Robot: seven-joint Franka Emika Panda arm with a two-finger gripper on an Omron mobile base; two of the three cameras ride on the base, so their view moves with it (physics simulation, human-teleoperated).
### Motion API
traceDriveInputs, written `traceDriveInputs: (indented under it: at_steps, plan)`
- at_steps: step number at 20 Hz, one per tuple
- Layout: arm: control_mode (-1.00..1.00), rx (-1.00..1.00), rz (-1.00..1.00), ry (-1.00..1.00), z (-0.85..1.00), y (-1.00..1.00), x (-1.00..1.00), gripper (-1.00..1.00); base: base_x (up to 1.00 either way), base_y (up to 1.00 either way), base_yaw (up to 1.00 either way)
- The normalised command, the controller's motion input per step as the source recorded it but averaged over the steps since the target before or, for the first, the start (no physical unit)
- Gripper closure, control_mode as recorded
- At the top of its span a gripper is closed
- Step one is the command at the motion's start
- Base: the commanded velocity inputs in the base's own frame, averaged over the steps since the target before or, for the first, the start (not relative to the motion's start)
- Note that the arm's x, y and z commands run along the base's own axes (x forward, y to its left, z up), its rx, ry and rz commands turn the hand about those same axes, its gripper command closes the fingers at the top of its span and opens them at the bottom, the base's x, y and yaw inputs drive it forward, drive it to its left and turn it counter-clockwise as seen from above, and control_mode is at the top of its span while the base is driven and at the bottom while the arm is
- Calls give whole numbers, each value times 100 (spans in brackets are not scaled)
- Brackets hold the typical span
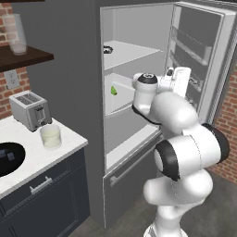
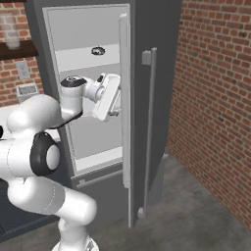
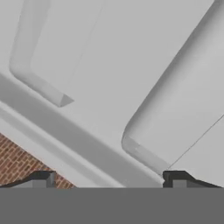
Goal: Grab a lemon wedge from the fridge and one ice cube from the ice bowl, and put them in the glass of lemonade.
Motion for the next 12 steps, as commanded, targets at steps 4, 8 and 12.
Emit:
traceDriveInputs:
  at_steps: [4, 8, 12]
  plan:
    - [-100, 0, -5, 0, 0, -100, -32, -100, 0, 0, 0]
    - [-100, 0, -1, 1, 0, -100, -25, -100, 0, 0, 0]
    - [-100, 0, 0, 0, 16, -100, -25, -100, 0, 0, 0]
